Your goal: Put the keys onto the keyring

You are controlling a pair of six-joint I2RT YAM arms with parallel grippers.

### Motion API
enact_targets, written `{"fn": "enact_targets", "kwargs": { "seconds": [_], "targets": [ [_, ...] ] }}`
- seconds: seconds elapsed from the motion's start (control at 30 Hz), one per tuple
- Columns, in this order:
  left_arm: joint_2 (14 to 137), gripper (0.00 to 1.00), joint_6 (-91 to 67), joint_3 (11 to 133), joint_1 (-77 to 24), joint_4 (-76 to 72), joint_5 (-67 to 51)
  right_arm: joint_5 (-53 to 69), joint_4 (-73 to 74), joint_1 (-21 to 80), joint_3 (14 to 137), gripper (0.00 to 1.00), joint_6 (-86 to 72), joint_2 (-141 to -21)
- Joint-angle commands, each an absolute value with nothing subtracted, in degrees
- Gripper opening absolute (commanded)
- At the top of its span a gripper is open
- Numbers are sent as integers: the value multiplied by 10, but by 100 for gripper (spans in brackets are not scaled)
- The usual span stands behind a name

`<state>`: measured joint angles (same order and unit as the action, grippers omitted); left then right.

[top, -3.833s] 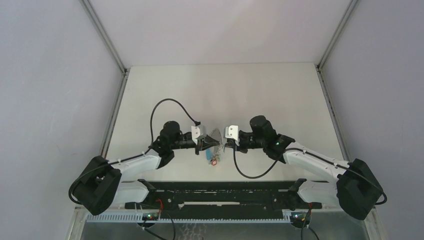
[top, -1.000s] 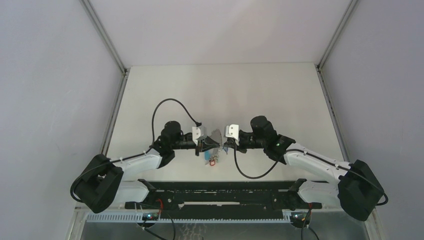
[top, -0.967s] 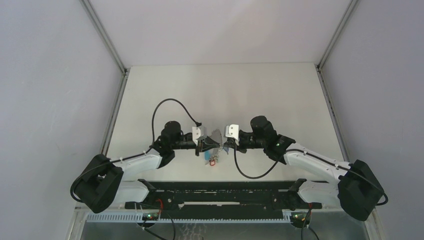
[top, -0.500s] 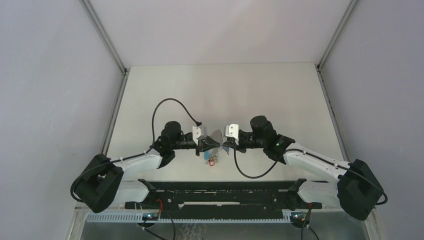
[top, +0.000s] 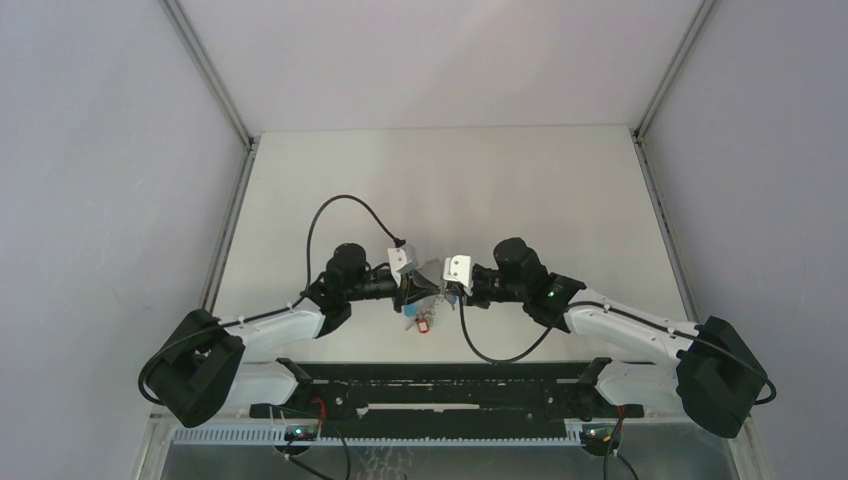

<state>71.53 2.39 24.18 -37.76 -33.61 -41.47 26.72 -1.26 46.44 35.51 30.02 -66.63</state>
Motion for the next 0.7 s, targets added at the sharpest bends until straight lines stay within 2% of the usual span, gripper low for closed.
{"fn": "enact_targets", "kwargs": {
  "seconds": [0.0, 0.67],
  "targets": [
    [696, 0, -16, 287, -384, -338, -387, 245, -45, 480, 362, 0, 315, -662],
    [682, 0, -105, 291, -389, -345, -330, 165, -46, 516, 361, 0, 339, -677]
  ]
}}
